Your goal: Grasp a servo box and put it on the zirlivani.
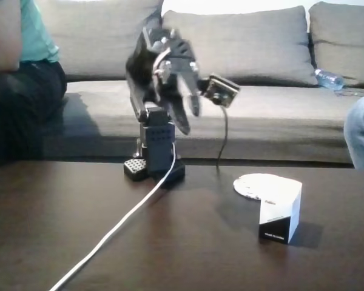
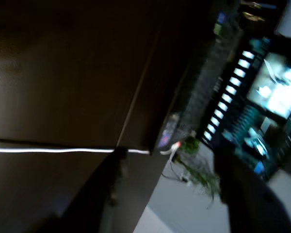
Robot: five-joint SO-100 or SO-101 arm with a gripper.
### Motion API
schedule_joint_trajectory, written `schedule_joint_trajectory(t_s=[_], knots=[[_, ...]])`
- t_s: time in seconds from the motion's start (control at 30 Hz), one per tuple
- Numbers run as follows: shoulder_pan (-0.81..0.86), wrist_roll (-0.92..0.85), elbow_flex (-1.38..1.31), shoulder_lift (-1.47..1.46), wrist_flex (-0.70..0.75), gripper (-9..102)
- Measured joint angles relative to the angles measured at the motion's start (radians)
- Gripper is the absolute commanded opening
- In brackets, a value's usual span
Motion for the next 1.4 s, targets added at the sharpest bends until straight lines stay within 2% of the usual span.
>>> schedule_joint_trajectory(t_s=[0.17, 0.37, 0.5, 0.67, 0.87, 1.07, 1.4], knots=[[-0.164, -0.179, -0.244, -0.391, 0.084, 24], [-0.324, -0.225, -0.502, -0.658, 0.291, 24], [-0.353, -0.202, -0.618, -0.707, 0.365, 24], [-0.383, -0.222, -0.704, -0.721, 0.431, 36], [-0.411, -0.224, -0.782, -0.845, 0.532, 36], [-0.407, -0.224, -0.969, -1.022, 0.614, 37], [-0.397, -0.21, -1.289, -1.355, 0.653, 37]])
